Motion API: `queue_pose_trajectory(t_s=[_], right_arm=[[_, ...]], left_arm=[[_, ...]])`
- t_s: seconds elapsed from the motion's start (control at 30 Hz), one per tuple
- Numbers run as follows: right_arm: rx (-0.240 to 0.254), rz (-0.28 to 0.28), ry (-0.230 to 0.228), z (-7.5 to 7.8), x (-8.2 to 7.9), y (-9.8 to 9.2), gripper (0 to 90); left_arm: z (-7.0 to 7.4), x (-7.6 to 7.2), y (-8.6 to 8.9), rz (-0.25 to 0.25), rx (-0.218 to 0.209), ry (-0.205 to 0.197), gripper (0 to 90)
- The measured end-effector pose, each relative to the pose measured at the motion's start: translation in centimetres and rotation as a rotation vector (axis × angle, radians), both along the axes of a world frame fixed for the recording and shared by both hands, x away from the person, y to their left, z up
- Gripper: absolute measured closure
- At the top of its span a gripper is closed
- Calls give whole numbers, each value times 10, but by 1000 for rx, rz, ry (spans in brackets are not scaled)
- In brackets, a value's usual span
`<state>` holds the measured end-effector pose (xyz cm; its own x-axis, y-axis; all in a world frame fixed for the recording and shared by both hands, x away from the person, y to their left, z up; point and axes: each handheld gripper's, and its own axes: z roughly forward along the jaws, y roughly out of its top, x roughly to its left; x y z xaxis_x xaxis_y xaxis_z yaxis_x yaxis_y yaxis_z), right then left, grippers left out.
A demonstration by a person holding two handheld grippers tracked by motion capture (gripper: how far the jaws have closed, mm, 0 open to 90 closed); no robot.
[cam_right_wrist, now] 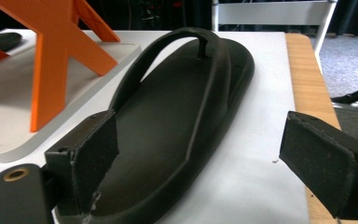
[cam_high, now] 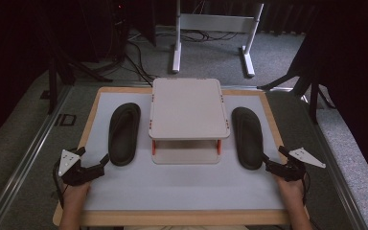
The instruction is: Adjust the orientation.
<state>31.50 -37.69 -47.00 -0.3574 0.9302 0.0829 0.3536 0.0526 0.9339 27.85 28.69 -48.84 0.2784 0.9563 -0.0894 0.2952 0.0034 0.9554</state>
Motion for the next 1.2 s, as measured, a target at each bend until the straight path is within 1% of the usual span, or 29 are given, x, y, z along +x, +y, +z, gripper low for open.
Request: queue_pose_trajectory(t_s=[0.03, 0.07, 0.1, 0.17, 0.2, 0.27, 0.3, 0.33, 0.37, 0.4, 0.43, 0.47, 0.53, 0.57, 0.6, 0.63, 0.67, 0.7, 0.73, 0.77, 0.8, 0.83, 0.87, 0.9, 0.97, 1.1, 1.13, 1.17, 1.2], right_arm=[[-5, 9, 3, 0, -1, 0, 135], [-7, 13, 2, 1, -1, 1, 135], [-10, 15, 0, 1, -2, 1, 135], [-7, 15, 1, 1, -2, 1, 135], [0, 15, 3, 1, -2, 1, 135], [7, 4, 13, 1, -1, -1, 133], [9, 3, 14, 1, -1, -1, 133], [7, 1, 13, 1, -1, -1, 133], [4, 1, 13, 1, -1, -1, 133], [2, 3, 14, 0, -1, 0, 133], [-4, 2, 18, 0, -1, 0, 133], [-5, 4, 17, 0, -1, 0, 133], [-6, 5, 20, 0, 0, 0, 133], [-4, 7, 20, 0, 0, 0, 133], [-2, 8, 21, 0, 0, 0, 133], [-1, 6, 24, 0, 1, 0, 133], [1, 7, 27, 0, 1, 0, 133], [1, 9, 29, 0, 1, 0, 133], [2, 8, 30, 0, 1, 0, 133], [5, 6, 34, 0, 2, 0, 133], [5, 6, 36, 0, 2, 0, 133], [3, 7, 36, -1, 2, 0, 133], [2, 8, 38, -1, 2, 0, 133], [-1, 9, 39, -1, 2, 0, 133], [-2, 9, 41, -1, 2, 0, 132], [1, 10, 44, -1, 3, 0, 133], [1, 10, 44, -1, 3, 0, 132], [0, 11, 46, -1, 3, 0, 132], [0, 11, 46, -1, 3, 0, 132]], left_arm=[[1, 1, -1, 10, 20, 26, 20], [1, 4, -2, 7, 37, 62, 20], [1, 4, -2, 7, 37, 62, 20], [1, 3, -4, 10, 55, 56, 20], [1, 3, -5, -1, 57, 51, 20], [0, 1, -5, 48, 52, 34, 21], [0, 0, -5, 53, 47, 31, 21], [0, 0, -4, 69, 43, 28, 21], [0, -1, -5, 90, 40, 24, 38], [0, -2, -5, 124, 42, 21, 72], [0, -1, -5, 139, 41, 23, 106], [0, -1, -5, 144, 44, 26, 122], [0, 0, -6, 146, 55, 33, 117], [0, 0, -6, 123, 58, 48, 115], [1, 1, -6, 81, 62, 73, 94], [2, 2, -6, 44, 67, 89, 45], [2, 4, -7, 47, 77, 116, 41], [2, 5, -7, 39, 75, 129, 42], [3, 6, -5, 29, 64, 155, 47], [3, 7, -5, 35, 57, 172, 50], [4, 10, -2, 20, 33, 204, 54], [4, 11, -1, 17, 23, 213, 54], [4, 13, 1, 6, 6, 241, 54], [5, 13, 2, 2, 4, 249, 54], [6, 14, 3, -4, 4, 279, 54], [14, 16, 6, -18, 10, 317, 54], [17, 18, 6, -36, 8, 340, 54], [18, 19, 7, -39, 14, 347, 54], [23, 21, 7, -54, 27, 368, 54]])
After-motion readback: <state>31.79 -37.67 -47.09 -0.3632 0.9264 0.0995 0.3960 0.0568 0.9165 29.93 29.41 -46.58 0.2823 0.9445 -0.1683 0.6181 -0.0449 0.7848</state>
